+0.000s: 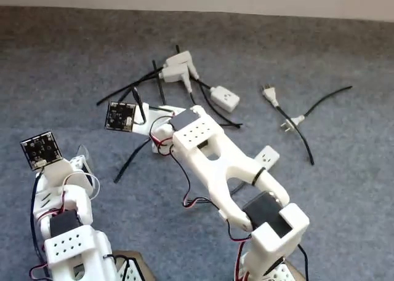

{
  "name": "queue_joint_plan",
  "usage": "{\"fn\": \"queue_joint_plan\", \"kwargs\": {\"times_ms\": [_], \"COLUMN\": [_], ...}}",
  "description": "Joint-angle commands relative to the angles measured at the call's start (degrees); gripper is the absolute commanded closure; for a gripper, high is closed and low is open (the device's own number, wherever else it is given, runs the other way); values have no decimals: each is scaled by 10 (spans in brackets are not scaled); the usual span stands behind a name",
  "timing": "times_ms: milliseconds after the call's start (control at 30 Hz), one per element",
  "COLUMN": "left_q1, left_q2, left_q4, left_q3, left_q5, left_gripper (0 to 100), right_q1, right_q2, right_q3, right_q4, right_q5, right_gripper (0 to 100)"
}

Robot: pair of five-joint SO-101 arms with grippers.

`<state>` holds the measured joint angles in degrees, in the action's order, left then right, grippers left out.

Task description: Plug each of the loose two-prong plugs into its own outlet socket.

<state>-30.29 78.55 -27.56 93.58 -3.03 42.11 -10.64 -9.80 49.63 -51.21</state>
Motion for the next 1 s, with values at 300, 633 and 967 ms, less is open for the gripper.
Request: {"fn": "queue_joint_plan", "kwargs": {"times_ms": [300,633,967], "left_q1": [7,7,7], "left_q2": [7,7,7], "left_q4": [-1,-1,-1], "left_q3": [-19,-19,-19], "left_q5": [-2,-2,-2], "left_gripper": [801,801,801], "right_q1": [20,35,14], "right_q2": [-12,-29,-72], "right_q3": [95,146,148], "right_q4": [79,118,118], "right_q5": [56,73,74], "right_gripper": [993,993,993]}}
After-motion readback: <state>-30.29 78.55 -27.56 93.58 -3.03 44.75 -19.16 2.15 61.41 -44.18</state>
